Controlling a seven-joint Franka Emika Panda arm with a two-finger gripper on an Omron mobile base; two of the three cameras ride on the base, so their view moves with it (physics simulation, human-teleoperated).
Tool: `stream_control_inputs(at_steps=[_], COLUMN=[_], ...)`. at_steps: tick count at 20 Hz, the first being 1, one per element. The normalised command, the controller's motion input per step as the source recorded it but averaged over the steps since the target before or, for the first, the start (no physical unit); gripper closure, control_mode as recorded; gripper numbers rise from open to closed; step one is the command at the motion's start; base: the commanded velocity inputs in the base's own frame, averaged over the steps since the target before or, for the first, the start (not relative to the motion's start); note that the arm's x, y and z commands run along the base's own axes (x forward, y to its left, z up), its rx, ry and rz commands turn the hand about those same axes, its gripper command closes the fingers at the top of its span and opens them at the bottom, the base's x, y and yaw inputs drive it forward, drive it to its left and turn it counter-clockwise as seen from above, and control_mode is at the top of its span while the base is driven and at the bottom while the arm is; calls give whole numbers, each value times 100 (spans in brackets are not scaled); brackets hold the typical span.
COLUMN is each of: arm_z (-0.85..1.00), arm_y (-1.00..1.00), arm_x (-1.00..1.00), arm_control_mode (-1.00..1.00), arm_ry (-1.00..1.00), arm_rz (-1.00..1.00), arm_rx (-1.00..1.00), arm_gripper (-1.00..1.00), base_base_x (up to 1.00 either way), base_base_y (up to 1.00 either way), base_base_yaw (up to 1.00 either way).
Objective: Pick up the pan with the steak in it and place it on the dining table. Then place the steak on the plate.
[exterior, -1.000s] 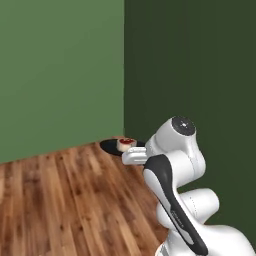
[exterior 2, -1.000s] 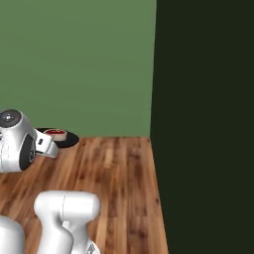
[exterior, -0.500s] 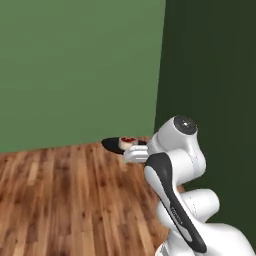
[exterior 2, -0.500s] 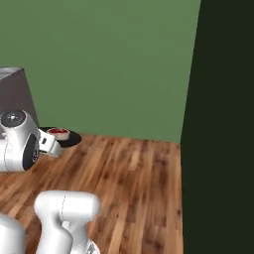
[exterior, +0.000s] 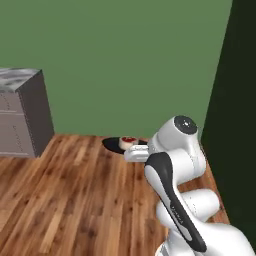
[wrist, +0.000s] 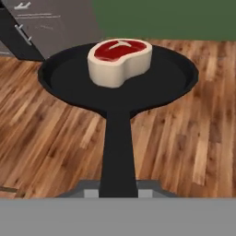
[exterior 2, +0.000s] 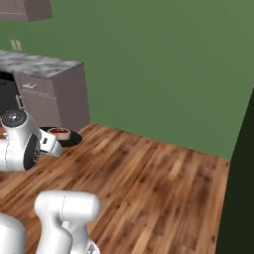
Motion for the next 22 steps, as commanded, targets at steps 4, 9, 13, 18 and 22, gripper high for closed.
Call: stream_control_inputs(at_steps=[4,9,13,18,22], arm_z=[0,0,0,0,0], arm_y=[0,0,0,0,0], arm_x=[0,0,0,0,0], arm_control_mode=[100,100,100,100,100], arm_ry=[0,0,0,0,0], arm_rz=[0,0,0,0,0], arm_rx=[0,0,0,0,0], arm_gripper=[100,100,100,100,100], base_base_x=[-1,-1,-1,-1,-2], base_base_y=[0,0,0,0,0], base_base_yaw=[50,50,50,50,50])
